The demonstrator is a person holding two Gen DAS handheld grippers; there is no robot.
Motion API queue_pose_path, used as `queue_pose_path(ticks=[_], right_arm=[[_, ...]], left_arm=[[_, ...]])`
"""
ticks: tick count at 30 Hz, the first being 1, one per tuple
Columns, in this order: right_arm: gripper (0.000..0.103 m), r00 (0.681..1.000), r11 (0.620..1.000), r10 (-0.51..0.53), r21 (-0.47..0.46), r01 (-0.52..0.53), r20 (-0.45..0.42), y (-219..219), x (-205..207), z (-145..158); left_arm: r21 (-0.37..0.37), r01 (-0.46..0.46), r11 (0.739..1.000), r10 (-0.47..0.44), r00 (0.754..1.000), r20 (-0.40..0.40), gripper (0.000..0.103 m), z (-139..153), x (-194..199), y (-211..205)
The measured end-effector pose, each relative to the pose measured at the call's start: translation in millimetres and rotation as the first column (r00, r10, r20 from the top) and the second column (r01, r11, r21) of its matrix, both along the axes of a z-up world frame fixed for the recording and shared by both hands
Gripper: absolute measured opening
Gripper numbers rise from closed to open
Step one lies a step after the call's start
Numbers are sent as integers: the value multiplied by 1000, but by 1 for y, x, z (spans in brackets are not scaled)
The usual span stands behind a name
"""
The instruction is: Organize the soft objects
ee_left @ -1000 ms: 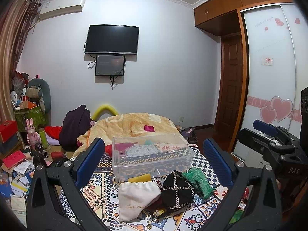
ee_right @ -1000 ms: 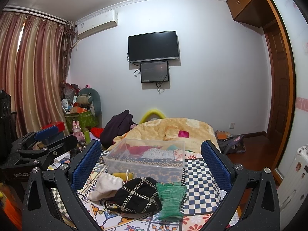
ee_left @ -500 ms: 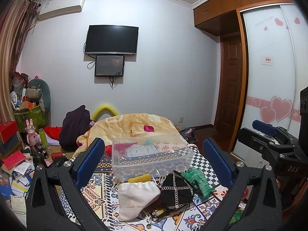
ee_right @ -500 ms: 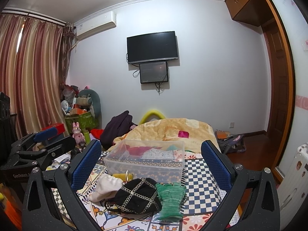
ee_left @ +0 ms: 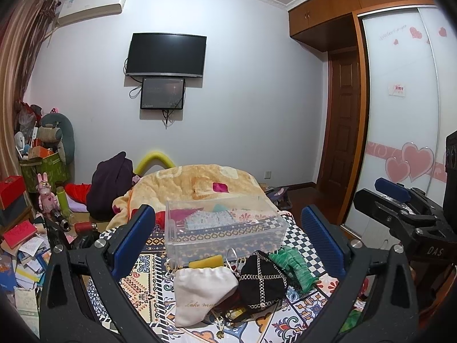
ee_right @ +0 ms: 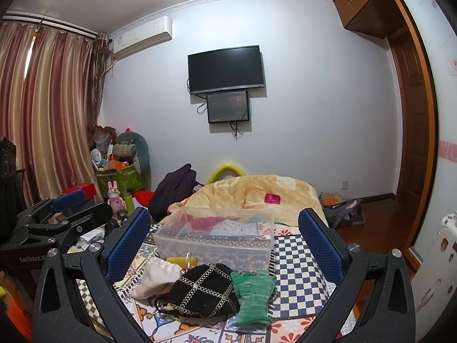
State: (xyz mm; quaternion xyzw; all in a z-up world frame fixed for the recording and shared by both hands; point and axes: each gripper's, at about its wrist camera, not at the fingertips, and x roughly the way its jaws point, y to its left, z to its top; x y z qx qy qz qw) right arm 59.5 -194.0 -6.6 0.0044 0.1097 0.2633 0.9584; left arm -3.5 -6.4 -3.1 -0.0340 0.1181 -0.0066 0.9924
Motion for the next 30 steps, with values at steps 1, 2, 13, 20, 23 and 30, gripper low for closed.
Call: queue_pose_path(ticks=[1,2,13,20,23,30], right_arm=[[103,1000,1000,-3,-4,3,-6,1,2,-1],[103,1000,1000,-6,-8,6,-14,1,4,-3],[103,978,994,-78,-91,62,-192,-5,56,-60],[103,938,991,-105,-112,72,-331,-21,78,-94],[103,918,992,-101,-110,64,-384,-25,81,-102],[87,897,994,-59,-106,14,-439,-20,84,-114]], left_arm=[[-2,0,1000,-1,1000,-10,103,-3,2,0],[-4,1,1000,-1,1000,-19,103,-5,4,1],[-64,-24,998,7,968,-250,103,-62,53,19],[-128,-60,990,7,924,-382,103,-105,75,40],[-141,-76,987,11,911,-412,103,-120,79,47],[-195,-82,977,-13,895,-445,98,-145,81,59]])
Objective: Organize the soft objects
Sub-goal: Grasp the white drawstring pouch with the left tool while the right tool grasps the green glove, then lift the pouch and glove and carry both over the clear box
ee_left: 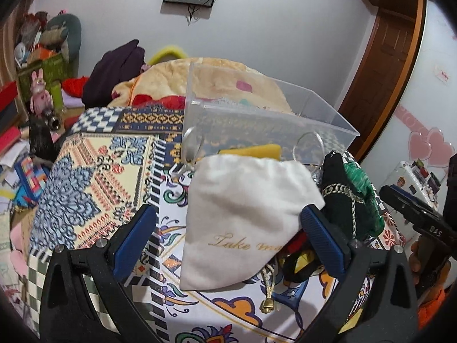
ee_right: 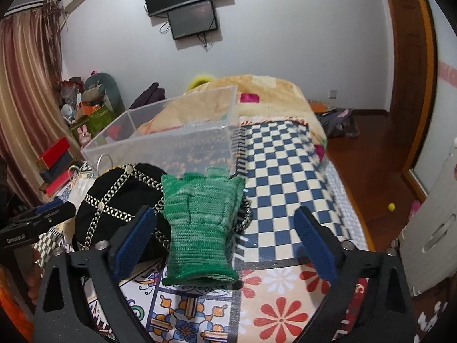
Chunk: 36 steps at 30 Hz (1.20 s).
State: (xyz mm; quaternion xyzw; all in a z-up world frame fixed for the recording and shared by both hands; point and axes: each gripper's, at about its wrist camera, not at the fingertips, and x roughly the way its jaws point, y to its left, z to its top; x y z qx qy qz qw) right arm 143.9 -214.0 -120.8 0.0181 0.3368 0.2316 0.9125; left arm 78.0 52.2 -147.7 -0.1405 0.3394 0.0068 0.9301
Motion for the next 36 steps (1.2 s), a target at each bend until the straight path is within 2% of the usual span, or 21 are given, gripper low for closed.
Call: queue_pose_path(ticks=[3,7,9,10,14,17,21,36], right_arm=[[75,1000,1000,21,-3,-21,-21,6,3,-5],[60,998,999,48,4,-48,-50,12,7,-11],[47,996,998,63,3,-63,-57,15,7,-12],[44,996,998,65,0,-65,-58,16,7,-12],[29,996,997,72,1,-72,-45,15,6,-11],[19,997,998,69,1,-69,-36,15,6,-8],[17,998,998,62,22,-62,-18,10,5,-1],[16,991,997,58,40,-63,120,9,-6,43]], left_arm=[[-23,28,999,-29,1000,-12,84,-6,3,2],[-45,49,998,-50,999,-17,74,-12,5,1],[-44,59,997,-60,998,-7,69,-12,4,-1],[-43,65,997,-65,998,-3,67,-11,4,-2],[-50,95,994,-95,995,3,46,-10,3,-5],[-15,103,995,-103,995,17,35,-6,-2,-10],[32,101,994,-103,994,43,26,4,-13,-15],[58,75,995,-84,983,165,22,57,-30,-5]])
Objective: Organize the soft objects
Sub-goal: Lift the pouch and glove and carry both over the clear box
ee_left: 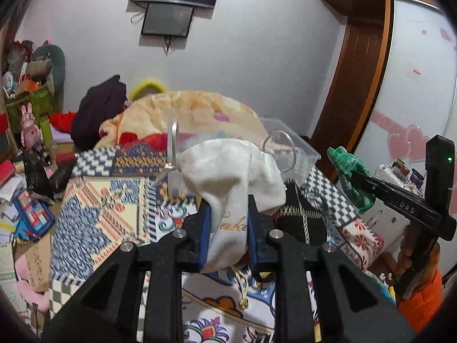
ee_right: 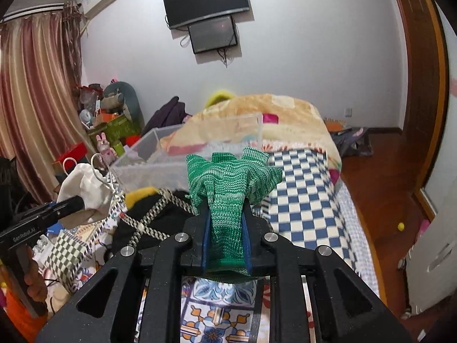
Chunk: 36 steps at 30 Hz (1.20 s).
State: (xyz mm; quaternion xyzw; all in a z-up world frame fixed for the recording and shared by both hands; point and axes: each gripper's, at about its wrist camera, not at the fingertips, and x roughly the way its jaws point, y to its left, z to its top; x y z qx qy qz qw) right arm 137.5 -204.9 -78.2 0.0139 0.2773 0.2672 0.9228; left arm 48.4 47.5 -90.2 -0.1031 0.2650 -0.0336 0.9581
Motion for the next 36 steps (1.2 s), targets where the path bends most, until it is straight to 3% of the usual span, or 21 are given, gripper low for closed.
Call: queue_pose_path(ticks=[9,14,18,25,31,36], right_arm=[[16,995,1000,11,-1,-11,102,16,3,28],[16,990,1000,24,1,-24,138,28,19,38],[16,988,1000,30,-9,-29,152,38,31,41],[17,990,998,37,-59,-29,139,53,53,34],[17,995,993,44,-109,-34,87,73,74,17],[17,998,987,54,-155,-49,24,85,91,0]], left_arm=[[43,-26,999,23,997,75,22,39,23,3],[59,-37,998,32,996,79,22,50,43,2],[32,-44,999,43,997,56,22,52,65,7],[68,-66,995,67,998,-16,22,42,108,9],[39,-64,997,68,991,-112,22,19,146,18],[79,-65,995,78,983,-168,22,0,168,19]])
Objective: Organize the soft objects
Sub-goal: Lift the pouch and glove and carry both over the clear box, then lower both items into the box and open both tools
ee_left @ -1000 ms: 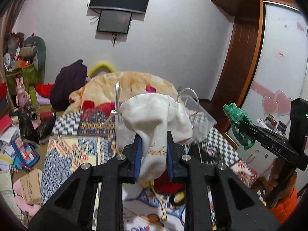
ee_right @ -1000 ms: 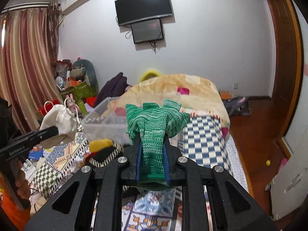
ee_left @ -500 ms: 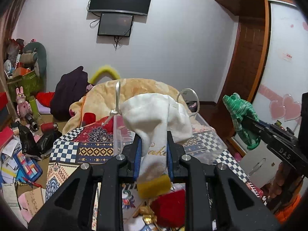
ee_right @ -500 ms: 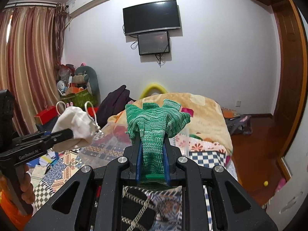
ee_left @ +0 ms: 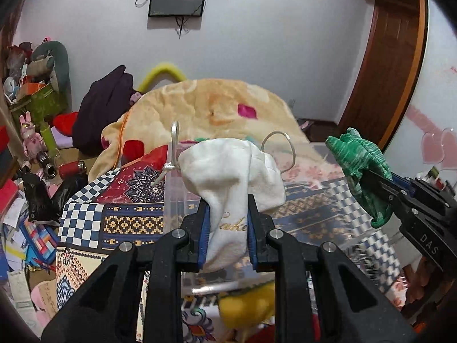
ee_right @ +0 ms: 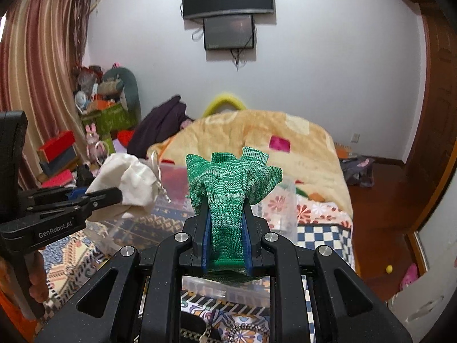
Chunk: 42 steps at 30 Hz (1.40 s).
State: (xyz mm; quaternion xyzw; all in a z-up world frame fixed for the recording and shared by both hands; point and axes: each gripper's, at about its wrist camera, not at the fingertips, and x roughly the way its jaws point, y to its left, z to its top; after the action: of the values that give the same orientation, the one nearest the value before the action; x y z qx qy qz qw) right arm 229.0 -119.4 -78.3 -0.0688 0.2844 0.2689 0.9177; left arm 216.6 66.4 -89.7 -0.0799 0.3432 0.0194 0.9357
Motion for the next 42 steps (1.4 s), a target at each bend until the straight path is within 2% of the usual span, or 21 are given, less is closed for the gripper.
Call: queue_pose_path(ticks=[8,11,14,16,19,21,24,28,34,36,38,42], right_arm=[[17,995,999,14,-45,-19,-100,10,20,-18],[17,992,997,21,-66,-29,-122,14,20,-25],[17,990,995,33,-88,-45,-135,17,20,-29],[17,990,994,33,-100,-47,-136,21,22,-28],[20,988,993,43,-100,-59,-149,20,22,-26],[26,989,992,45,-106,-61,-144,20,20,-24],[34,991,993,49,-98,-61,-121,15,14,-17],[38,995,996,53,-74,-59,-80,8,4,-1],[59,998,998,58,-39,-57,20,-5,-25,25],[72,997,998,63,-31,-62,44,-8,-34,29],[80,995,998,63,-24,-62,73,-11,-45,32],[84,995,997,73,-4,-73,62,-15,-61,25]], left_arm=[[22,39,999,-37,995,-89,22,-25,27,-7],[81,41,996,-34,996,-84,22,-28,27,-16],[94,63,994,-54,994,-93,22,-30,28,-23],[104,64,992,-54,993,-101,26,-31,29,-26],[107,61,992,-51,994,-94,37,-29,27,-26],[97,59,994,-51,995,-82,47,-25,24,-25],[90,53,995,-48,997,-53,51,-14,15,-22],[82,40,996,-40,999,2,60,6,-3,-18],[85,29,996,-36,996,83,73,33,-38,-15],[69,31,997,-38,994,99,80,39,-51,-15],[64,33,997,-39,993,109,83,41,-62,-14],[60,40,997,-46,992,115,91,39,-85,-15]])
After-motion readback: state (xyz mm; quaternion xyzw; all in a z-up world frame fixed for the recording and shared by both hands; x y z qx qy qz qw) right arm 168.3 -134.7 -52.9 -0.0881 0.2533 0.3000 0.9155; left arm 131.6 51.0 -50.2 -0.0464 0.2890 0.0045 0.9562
